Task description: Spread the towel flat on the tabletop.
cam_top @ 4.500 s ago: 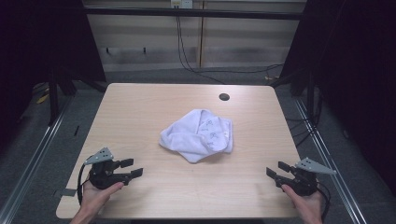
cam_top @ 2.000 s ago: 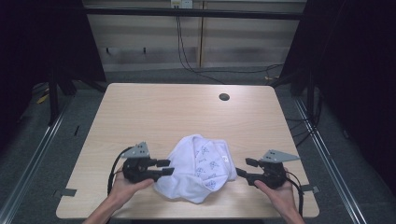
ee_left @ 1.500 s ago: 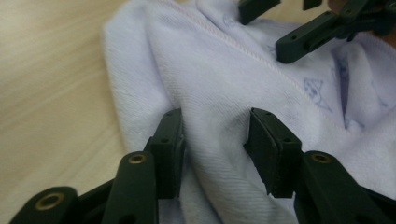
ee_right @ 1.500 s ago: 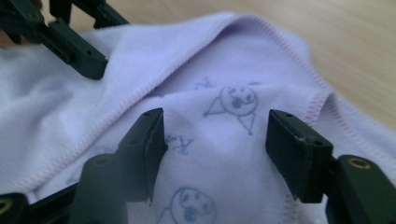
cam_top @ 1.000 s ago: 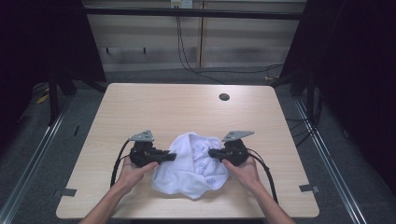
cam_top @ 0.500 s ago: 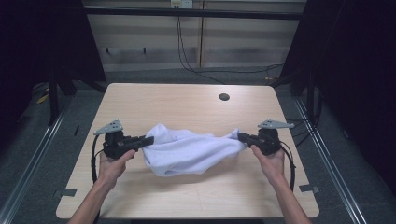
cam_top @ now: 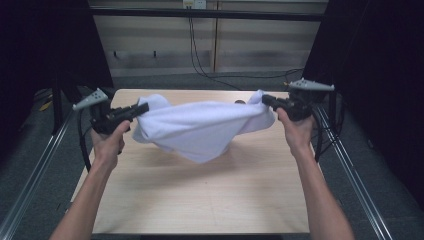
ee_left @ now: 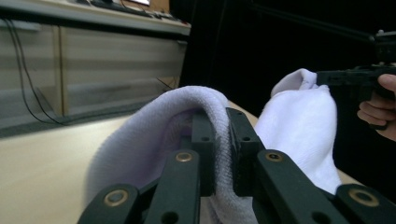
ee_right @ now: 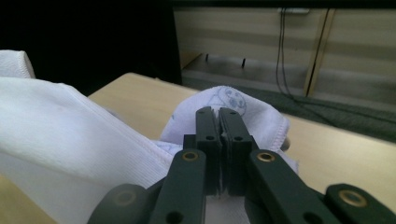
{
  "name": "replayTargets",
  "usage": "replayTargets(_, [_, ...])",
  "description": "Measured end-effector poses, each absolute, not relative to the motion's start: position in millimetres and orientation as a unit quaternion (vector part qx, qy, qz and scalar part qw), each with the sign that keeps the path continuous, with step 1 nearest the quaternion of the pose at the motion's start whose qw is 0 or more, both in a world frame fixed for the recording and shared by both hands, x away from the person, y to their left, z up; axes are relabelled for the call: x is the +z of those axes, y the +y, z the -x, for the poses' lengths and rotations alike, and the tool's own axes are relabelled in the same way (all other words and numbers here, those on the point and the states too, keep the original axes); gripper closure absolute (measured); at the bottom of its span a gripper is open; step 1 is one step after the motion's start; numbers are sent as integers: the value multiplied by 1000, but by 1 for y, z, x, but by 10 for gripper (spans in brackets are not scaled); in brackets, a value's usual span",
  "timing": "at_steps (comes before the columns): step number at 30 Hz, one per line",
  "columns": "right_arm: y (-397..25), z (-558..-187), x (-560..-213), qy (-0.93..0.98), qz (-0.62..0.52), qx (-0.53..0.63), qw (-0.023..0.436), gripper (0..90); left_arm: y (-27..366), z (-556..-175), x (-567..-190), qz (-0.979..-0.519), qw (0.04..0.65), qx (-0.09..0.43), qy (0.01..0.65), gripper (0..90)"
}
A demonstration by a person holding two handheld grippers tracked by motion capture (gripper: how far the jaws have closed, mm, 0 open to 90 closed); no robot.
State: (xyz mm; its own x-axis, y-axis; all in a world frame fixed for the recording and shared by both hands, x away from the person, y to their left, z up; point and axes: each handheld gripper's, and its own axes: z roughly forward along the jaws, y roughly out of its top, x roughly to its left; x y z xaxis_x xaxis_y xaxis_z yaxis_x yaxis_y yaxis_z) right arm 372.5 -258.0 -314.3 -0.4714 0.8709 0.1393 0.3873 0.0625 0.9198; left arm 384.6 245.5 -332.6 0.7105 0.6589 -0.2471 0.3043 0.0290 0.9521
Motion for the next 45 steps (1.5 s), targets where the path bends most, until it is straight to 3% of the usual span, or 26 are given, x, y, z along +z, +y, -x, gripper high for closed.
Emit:
replayTargets(3, [-257,-386,-286,686,-449,514,252,878,247,-392,-307,-674,631,165,345,835])
replayTargets(7, [-262,-394,-266,663,-450,539,259,879,241,-384,-304,-685,627,171,330,834])
replayTargets(11, [-264,-375,-297,684,-439,529,247,880,237,-361,-340,-715,606,144,318,834])
replayTargets(14, [-269,-343,-358,717,-442,503,193,881,237,-332,-387,-741,587,84,315,834])
replayTargets(15, [-269,-343,-358,717,-442,503,193,881,237,-332,-387,-741,587,84,315,834])
replayTargets(16, [-269,-324,-385,736,-439,486,173,882,235,-316,-405,-757,571,66,312,834])
replayTargets(17, [-269,-324,-385,736,-439,486,173,882,235,-316,-405,-757,571,66,312,833])
replayTargets(21, [-270,-283,-437,773,-445,436,124,882,234,-289,-442,-777,547,17,311,829])
replayTargets(30, [-285,-276,-471,777,-473,397,124,883,207,-287,-469,-811,506,-22,293,813])
replayTargets(32, [-289,-284,-474,773,-481,391,135,883,202,-286,-470,-813,507,-30,283,775])
replayTargets(34, [-294,-293,-477,772,-485,382,151,883,198,-283,-468,-815,507,-28,278,644])
replayTargets(36, [-301,-302,-478,764,-495,378,166,881,199,-281,-467,-816,508,-28,275,595])
replayTargets(38, [-308,-307,-478,759,-497,384,169,855,203,-279,-464,-815,509,-22,277,513])
replayTargets(43, [-308,-292,-465,745,-502,401,181,612,233,-282,-460,-787,538,-8,302,490])
replayTargets(45, [-304,-282,-457,743,-491,416,183,584,245,-285,-458,-773,546,6,322,476])
